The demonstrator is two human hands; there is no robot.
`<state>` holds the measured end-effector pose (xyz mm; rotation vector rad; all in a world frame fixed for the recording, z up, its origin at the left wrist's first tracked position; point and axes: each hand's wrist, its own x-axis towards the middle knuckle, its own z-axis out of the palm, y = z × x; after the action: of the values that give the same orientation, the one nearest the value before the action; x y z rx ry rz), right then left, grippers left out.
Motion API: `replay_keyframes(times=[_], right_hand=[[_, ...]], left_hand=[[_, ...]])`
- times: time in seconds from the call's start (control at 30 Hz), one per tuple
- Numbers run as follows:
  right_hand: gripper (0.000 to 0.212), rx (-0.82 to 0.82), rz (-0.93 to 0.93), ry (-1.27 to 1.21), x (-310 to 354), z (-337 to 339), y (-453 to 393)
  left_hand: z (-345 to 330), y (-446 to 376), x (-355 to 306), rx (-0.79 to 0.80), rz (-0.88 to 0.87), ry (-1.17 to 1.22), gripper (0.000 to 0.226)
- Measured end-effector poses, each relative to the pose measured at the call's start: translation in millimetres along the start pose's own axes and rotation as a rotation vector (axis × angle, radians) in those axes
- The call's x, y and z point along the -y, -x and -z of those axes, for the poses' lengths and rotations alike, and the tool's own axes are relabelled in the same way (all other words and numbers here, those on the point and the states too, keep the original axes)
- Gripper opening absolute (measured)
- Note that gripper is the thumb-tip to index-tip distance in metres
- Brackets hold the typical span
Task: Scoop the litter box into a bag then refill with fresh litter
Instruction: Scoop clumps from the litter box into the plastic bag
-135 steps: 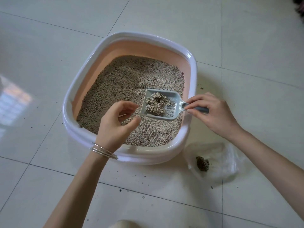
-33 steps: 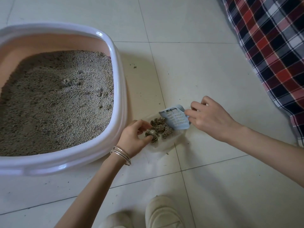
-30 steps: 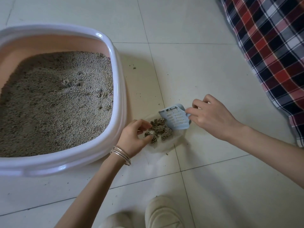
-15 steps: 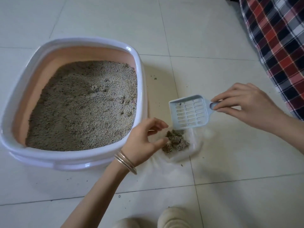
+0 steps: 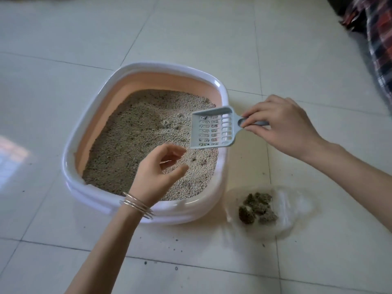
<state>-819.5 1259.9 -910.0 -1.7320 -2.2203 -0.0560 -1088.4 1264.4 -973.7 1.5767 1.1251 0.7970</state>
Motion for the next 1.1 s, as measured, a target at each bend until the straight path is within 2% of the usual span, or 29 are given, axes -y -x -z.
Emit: replay_keyframes(times=[0.1,0.27,0.4,0.57,0.67,0.9,1.1], right_hand=[[0.008,0.019,0.015,0.047,13,-25,-16],[0.017,0.134,-0.061,0.178,22,-59,-49],[0.020,0.239,-0.094,0.357,25,-86,-68],[0.016,0.262,-0.106,0.432,26,-110,-83],[0.017,0.264,-0.097,0.391,24,-122,-90],[0.018,0.268,-0.256,0.009,19,-145,-113],[0.013,0.287,-0.249,-0.142,30,-165,-133]], left_hand=[[17,-6,5,-0.051,0.032,-0.017,0.027],[40,-21,11,-0.155,0.050,-0.032,0.029],[48,-26,16,-0.167,0.071,-0.028,0.028],[58,-33,23,-0.191,0.104,-0.015,0.026],[62,-37,28,-0.191,0.133,0.007,0.026],[75,-38,38,-0.187,0.160,0.057,0.029],[83,-38,41,-0.191,0.167,0.045,0.026]])
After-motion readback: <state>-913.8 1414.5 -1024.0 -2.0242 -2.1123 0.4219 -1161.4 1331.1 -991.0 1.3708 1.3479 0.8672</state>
